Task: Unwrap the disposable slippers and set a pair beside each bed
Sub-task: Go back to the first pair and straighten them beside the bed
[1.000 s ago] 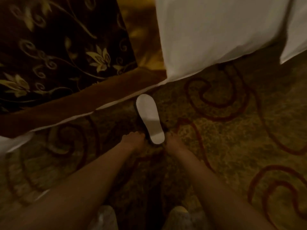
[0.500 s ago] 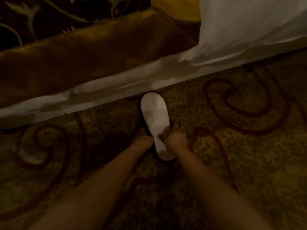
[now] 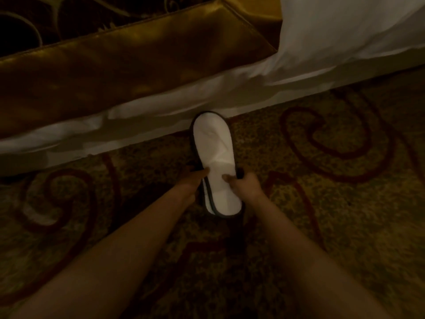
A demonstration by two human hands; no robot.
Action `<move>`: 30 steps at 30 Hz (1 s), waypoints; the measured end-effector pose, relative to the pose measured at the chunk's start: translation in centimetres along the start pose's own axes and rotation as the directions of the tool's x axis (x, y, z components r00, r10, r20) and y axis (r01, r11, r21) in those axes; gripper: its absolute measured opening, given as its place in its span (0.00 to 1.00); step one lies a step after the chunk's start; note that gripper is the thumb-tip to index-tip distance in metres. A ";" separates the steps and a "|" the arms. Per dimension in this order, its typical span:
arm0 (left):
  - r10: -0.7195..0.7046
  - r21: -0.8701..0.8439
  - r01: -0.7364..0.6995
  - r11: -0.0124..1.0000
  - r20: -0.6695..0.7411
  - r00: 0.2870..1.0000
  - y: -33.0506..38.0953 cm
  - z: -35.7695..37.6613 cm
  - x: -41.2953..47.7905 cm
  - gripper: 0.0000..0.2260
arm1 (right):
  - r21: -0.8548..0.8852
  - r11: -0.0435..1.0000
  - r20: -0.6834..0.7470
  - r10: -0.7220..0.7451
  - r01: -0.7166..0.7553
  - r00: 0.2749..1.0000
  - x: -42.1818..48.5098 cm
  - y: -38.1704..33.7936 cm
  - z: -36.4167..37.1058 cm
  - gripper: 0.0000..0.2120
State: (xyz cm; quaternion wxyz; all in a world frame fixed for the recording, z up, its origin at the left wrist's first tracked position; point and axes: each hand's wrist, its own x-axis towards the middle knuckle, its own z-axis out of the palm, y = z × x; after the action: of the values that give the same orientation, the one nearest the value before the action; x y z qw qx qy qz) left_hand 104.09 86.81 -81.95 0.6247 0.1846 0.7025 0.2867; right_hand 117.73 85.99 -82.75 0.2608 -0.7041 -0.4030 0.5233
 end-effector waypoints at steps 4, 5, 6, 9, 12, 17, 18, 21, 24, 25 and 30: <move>0.024 0.083 -0.022 0.996 -0.026 0.999 -0.5 -1.1 0.0 0.27 | 0.122 0.990 -0.088 0.079 -0.068 0.993 0.2 0.0 -1.7 0.20; 0.030 0.117 -0.025 0.993 -0.044 0.999 -0.6 -1.4 0.0 0.26 | 0.151 0.985 -0.094 0.101 -0.086 0.990 0.1 0.1 -2.1 0.20; 0.031 0.127 -0.025 0.992 -0.052 0.998 -0.6 -1.7 0.0 0.26 | 0.187 0.976 -0.097 0.128 -0.108 0.987 0.1 0.1 -2.5 0.21; 0.025 0.107 -0.021 0.994 -0.030 0.999 -0.6 -2.4 -0.2 0.25 | 0.294 0.941 -0.107 0.205 -0.166 0.973 -0.1 0.2 -3.2 0.21; 0.016 0.113 -0.018 0.993 0.012 1.000 -0.6 -3.0 0.1 0.26 | 0.446 0.882 -0.183 0.256 -0.152 0.949 -0.3 0.5 -4.0 0.18; 0.011 0.151 -0.011 0.989 0.004 1.000 -0.1 -3.6 0.3 0.26 | 0.743 0.660 -0.238 0.418 -0.113 0.877 0.0 0.7 -6.1 0.17; 0.017 0.167 -0.018 0.986 0.008 1.000 0.1 -3.7 0.2 0.26 | 0.804 0.583 -0.191 0.441 -0.118 0.877 0.1 0.3 -6.3 0.18; 0.062 0.195 -0.066 0.979 0.029 0.998 0.4 -4.4 -0.4 0.24 | 0.907 0.383 -0.050 0.507 -0.173 0.860 0.3 -1.0 -5.9 0.23; 0.092 0.217 -0.100 0.971 0.049 0.995 0.9 -5.6 -1.3 0.23 | 0.954 0.241 0.004 0.583 -0.177 0.813 0.6 -2.9 -4.9 0.24; 0.097 0.229 -0.106 0.968 0.051 0.994 1.1 -6.0 -1.6 0.22 | 0.981 0.140 0.024 0.589 -0.132 0.808 0.9 -3.3 -4.7 0.23; 0.226 0.281 -0.235 0.931 0.064 0.972 2.0 -8.0 -3.8 0.13 | 0.944 0.276 0.061 0.385 -0.178 0.921 0.3 -4.0 -3.8 0.08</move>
State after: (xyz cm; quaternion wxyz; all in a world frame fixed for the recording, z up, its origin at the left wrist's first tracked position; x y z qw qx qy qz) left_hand 96.65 84.61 -77.29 0.5641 0.3587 0.7002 0.2506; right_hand 120.15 88.63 -78.56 0.5553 -0.5276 0.1293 0.6298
